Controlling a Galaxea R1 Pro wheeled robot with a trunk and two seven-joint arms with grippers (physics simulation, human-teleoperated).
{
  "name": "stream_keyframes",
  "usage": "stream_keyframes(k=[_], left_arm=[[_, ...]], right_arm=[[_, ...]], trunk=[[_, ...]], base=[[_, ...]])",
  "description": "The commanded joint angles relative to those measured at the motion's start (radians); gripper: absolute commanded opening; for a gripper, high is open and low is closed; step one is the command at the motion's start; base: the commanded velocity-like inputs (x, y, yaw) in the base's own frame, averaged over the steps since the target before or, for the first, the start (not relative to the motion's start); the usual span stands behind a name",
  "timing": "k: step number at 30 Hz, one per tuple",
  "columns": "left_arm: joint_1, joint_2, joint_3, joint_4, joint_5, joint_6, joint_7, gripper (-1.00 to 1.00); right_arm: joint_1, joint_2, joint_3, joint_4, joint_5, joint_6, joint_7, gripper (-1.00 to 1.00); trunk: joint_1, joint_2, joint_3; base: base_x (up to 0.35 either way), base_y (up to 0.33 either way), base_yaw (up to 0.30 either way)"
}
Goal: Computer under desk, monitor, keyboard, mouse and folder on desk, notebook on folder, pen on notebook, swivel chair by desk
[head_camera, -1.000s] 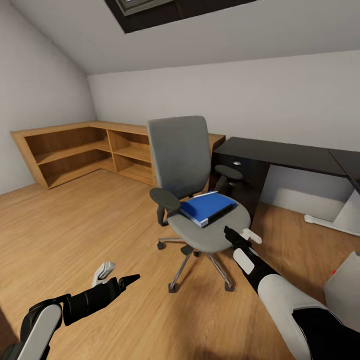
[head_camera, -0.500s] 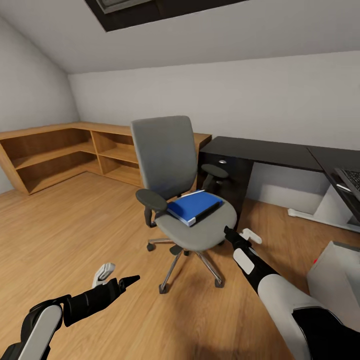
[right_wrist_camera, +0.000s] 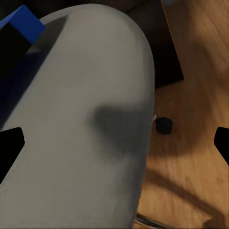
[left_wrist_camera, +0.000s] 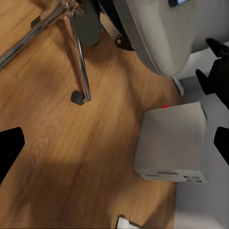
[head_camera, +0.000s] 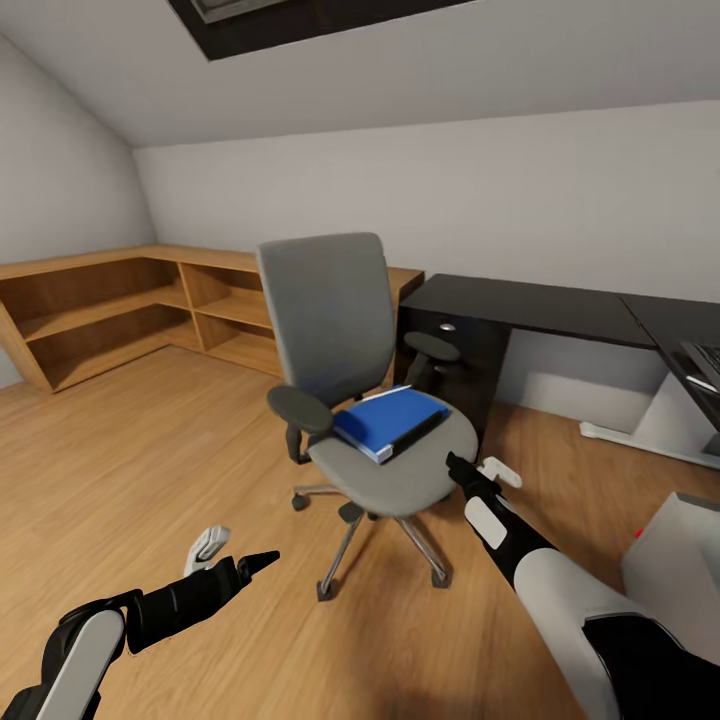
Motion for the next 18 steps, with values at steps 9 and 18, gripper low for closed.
stream_keyframes(k=[9,18], left_arm=[[-0.001,0.001,0.002,0.000,-0.009,0.004,-0.010,1.00],[-0.001,0.001,0.002,0.000,-0.010,0.004,-0.010,1.00]], right_arm=[[-0.001,-0.001,0.007,-0.001,-0.009,-0.003,-0.006,1.00],[-0.001,0.001,0.007,-0.002,-0.010,-0.002,-0.006,1.00]], trunk=[[0.000,0.000,-0.001],[0.000,0.000,-0.003]], base=[[0.151,0.000,0.000],[0.000,0.000,0.000]])
